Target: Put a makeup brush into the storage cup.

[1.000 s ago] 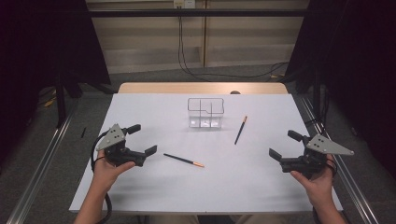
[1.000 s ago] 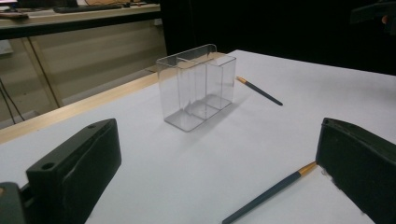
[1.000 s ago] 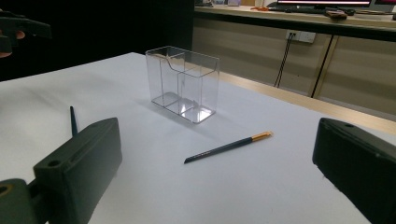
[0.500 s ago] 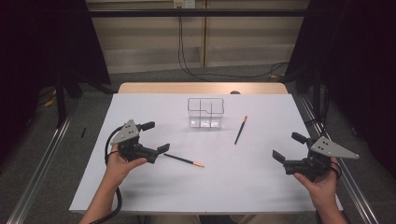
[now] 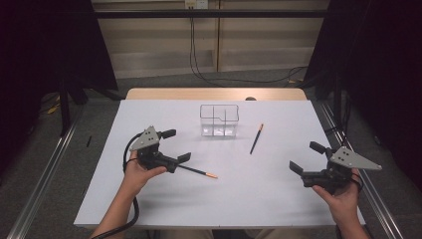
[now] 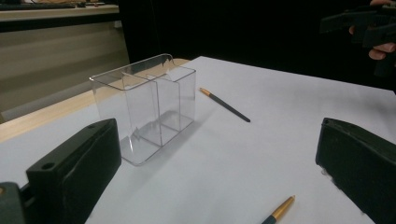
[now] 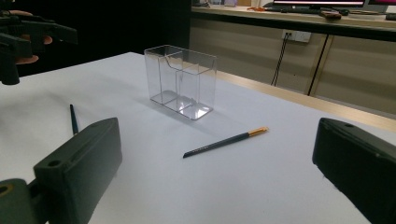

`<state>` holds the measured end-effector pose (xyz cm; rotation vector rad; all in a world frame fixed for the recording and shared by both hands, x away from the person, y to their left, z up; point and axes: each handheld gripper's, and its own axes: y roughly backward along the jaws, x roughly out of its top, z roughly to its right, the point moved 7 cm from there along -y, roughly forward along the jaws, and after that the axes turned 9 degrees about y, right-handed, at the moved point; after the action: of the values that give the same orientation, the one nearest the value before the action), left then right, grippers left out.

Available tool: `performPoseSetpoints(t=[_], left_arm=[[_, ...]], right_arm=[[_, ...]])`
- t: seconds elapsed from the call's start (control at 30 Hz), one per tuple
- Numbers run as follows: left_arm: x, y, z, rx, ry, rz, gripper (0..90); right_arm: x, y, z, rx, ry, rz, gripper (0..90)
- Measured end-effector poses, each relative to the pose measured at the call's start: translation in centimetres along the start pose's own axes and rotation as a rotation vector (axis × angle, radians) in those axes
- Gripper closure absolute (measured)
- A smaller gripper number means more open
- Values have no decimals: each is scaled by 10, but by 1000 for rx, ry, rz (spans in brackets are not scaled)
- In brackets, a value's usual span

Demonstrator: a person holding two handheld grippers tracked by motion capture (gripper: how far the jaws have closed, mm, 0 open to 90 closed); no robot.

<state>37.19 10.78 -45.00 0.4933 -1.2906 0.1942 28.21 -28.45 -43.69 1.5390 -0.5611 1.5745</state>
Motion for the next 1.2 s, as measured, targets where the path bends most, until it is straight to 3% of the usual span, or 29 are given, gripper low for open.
performPoseSetpoints(t=[0.17, 0.47, 0.7, 0.93, 1.2], left_arm=[[-2, -5, 2, -11, -4, -14, 1], [5, -16, 5, -42, -12, 2, 6], [6, -21, 5, -41, -15, -6, 6], [5, -24, 5, -47, -22, -39, 6], [1, -29, 7, -41, -54, -112, 6]], right_arm=[[0, -1, 0, 3, 0, -1, 11], [1, -2, 0, 7, -6, 6, 10], [0, -3, 0, 8, -1, 3, 10], [1, -3, 0, 10, 0, 3, 10], [1, -4, -2, 16, 0, -1, 10]])
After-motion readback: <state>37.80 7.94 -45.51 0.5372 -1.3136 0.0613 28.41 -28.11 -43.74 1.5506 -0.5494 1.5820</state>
